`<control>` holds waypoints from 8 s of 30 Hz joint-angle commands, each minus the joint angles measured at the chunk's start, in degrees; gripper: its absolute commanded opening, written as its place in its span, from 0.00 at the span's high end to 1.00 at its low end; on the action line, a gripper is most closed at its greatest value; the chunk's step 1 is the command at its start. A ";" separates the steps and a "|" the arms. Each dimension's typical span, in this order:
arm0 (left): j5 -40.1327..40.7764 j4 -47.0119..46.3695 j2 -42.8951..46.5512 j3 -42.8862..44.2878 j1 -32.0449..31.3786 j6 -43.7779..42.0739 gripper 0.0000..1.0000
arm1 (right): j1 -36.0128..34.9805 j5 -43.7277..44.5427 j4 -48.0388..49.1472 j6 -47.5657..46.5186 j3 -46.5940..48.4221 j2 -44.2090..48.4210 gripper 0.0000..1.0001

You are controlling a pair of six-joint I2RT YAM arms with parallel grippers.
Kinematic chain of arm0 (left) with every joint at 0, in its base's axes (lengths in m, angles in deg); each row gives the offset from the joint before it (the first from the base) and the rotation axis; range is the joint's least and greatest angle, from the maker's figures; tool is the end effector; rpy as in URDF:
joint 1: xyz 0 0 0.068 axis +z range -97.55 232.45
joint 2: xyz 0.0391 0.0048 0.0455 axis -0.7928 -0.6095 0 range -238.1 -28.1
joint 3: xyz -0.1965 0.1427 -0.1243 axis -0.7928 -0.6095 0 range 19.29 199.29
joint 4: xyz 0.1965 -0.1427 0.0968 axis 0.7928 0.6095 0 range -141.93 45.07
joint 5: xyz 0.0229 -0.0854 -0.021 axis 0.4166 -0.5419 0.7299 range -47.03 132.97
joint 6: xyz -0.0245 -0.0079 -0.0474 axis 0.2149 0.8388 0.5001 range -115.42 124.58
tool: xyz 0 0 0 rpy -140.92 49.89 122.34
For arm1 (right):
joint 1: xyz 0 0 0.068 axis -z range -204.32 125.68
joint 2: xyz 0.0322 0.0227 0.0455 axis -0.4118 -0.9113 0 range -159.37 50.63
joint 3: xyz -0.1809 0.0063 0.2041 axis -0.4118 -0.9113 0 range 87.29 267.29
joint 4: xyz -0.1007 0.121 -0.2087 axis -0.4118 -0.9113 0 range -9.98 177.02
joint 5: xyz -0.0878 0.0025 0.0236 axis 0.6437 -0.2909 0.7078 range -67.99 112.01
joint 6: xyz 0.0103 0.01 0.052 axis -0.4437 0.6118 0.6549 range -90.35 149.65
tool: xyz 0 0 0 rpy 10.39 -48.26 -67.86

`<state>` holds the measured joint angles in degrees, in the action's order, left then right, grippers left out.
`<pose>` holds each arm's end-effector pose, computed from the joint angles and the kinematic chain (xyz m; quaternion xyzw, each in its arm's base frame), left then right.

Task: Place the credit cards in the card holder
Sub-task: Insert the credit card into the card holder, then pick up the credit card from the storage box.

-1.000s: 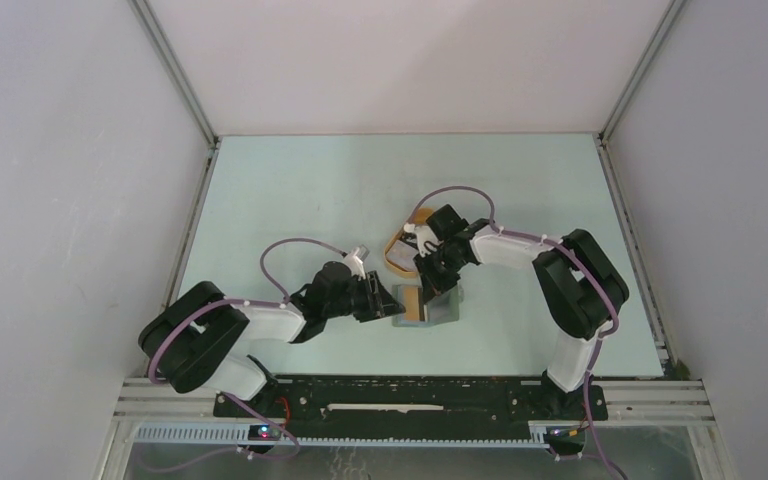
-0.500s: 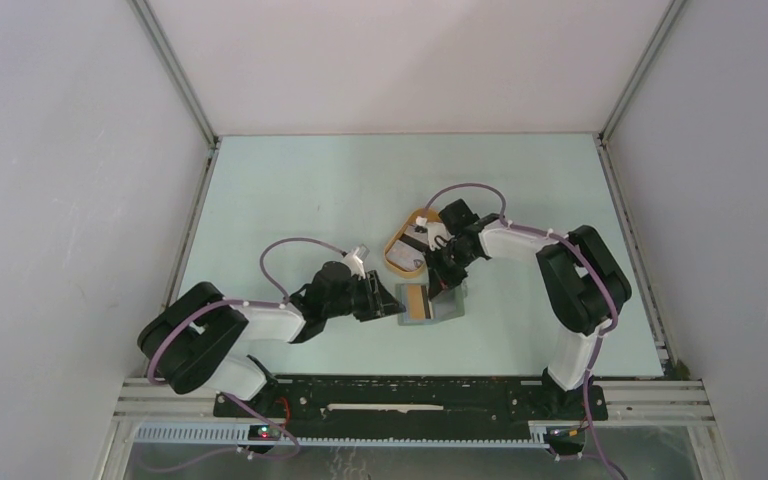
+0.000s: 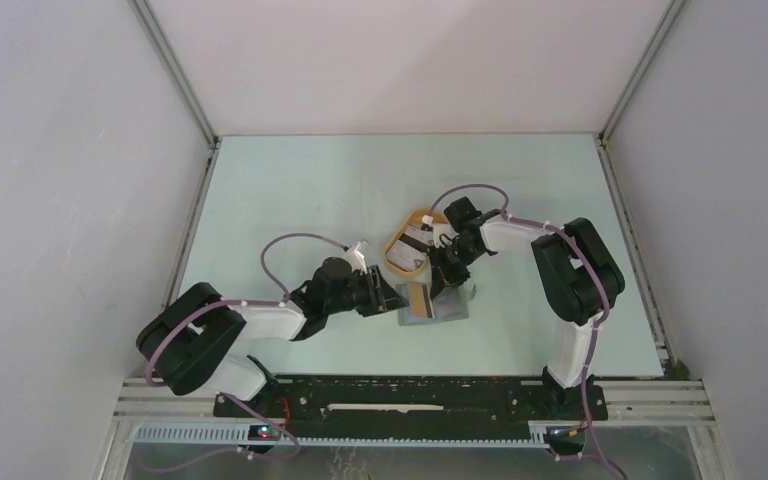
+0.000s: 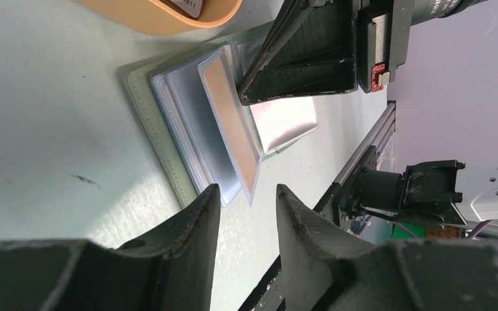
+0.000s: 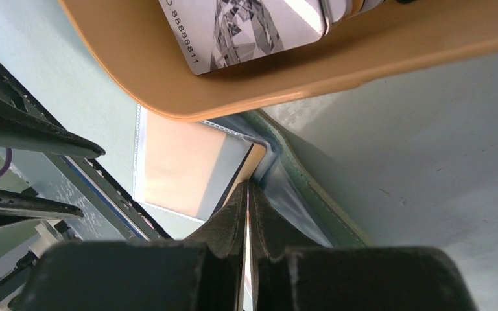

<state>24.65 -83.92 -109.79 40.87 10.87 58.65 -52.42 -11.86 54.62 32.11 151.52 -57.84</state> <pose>0.1804 -0.1749 0.1414 -0.0107 0.8506 -0.4679 0.2396 0.2949 0.1801 0.1352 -0.2439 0.9189 0.3085 0.0311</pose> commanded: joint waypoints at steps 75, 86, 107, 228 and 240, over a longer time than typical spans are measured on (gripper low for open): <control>-4.32 12.94 -10.19 25.15 -4.02 -8.56 0.59 | 21.59 -30.62 -2.80 -11.70 -1.16 12.59 0.67; 26.93 40.70 19.88 24.60 -4.03 -24.94 0.56 | 19.31 -23.65 -6.58 -20.41 4.57 20.16 0.58; 15.15 20.03 20.66 11.62 12.55 -13.91 0.05 | 5.70 -19.14 -30.48 -24.04 49.39 -15.92 0.22; -3.65 17.22 -16.47 24.91 14.25 -6.25 0.48 | 3.74 -20.08 -31.93 -15.29 51.26 -27.61 0.33; -3.56 17.23 -16.46 24.60 14.25 -6.25 0.48 | 5.95 -20.42 -31.90 -15.20 51.17 -27.76 0.38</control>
<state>21.72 -65.89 -126.25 63.23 25.31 53.64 -46.73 -30.85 23.56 17.38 200.41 -86.45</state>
